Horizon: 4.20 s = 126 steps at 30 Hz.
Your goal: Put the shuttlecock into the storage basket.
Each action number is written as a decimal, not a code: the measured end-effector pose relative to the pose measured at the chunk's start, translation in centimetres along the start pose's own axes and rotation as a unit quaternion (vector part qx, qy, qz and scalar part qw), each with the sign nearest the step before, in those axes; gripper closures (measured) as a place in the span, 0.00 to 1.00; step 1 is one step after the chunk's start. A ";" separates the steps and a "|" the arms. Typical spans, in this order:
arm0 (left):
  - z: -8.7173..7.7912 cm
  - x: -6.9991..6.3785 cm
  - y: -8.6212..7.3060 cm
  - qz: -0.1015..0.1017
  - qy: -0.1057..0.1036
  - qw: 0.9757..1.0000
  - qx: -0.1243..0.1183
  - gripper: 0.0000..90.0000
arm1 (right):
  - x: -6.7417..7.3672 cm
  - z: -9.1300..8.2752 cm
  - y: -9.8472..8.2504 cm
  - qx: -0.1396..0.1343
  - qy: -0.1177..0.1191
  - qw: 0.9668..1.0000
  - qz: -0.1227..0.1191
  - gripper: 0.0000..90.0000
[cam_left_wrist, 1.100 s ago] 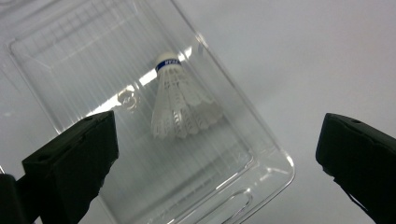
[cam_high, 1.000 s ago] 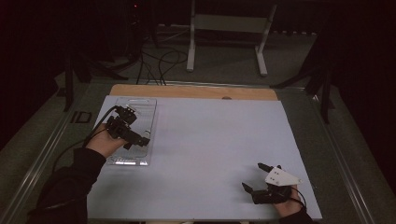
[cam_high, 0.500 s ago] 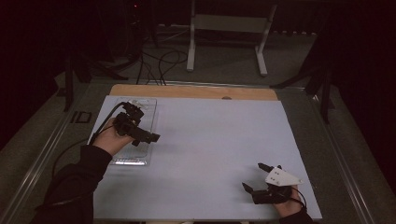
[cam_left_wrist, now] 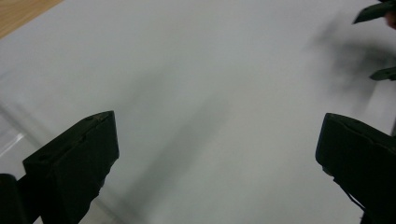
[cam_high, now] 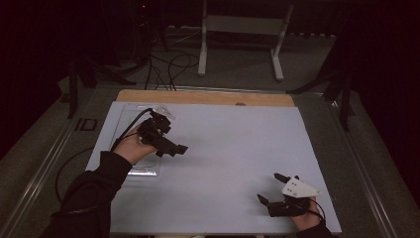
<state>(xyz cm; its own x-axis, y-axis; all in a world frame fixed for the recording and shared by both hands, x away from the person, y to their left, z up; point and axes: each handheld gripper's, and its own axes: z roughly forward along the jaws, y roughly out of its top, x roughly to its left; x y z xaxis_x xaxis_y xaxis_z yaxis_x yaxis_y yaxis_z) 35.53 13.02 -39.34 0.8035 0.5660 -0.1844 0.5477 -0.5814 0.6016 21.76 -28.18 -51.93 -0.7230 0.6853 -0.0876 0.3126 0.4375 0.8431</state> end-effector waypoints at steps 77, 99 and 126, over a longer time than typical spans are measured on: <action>7.4 -6.4 -8.4 0.128 -0.060 0.990 -0.028 0.01 | 0.0 -0.1 0.0 0.002 -0.001 1.000 -0.002 0.10; 6.5 -6.2 -13.8 0.098 -0.049 0.994 -0.022 0.02 | 0.1 0.0 0.0 0.005 0.000 1.000 -0.003 0.10; 4.5 -5.1 -17.4 0.053 0.009 0.996 -0.069 0.01 | 0.0 0.0 0.0 0.006 0.001 1.000 -0.004 0.10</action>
<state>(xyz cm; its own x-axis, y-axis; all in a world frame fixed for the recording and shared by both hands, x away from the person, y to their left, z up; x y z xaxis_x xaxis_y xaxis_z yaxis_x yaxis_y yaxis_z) 22.94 17.57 -52.38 0.8507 0.5159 -0.1011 0.4211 -0.5536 0.7185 21.73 -28.17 -51.94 -0.7265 0.6807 -0.0940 0.3143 0.4508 0.8355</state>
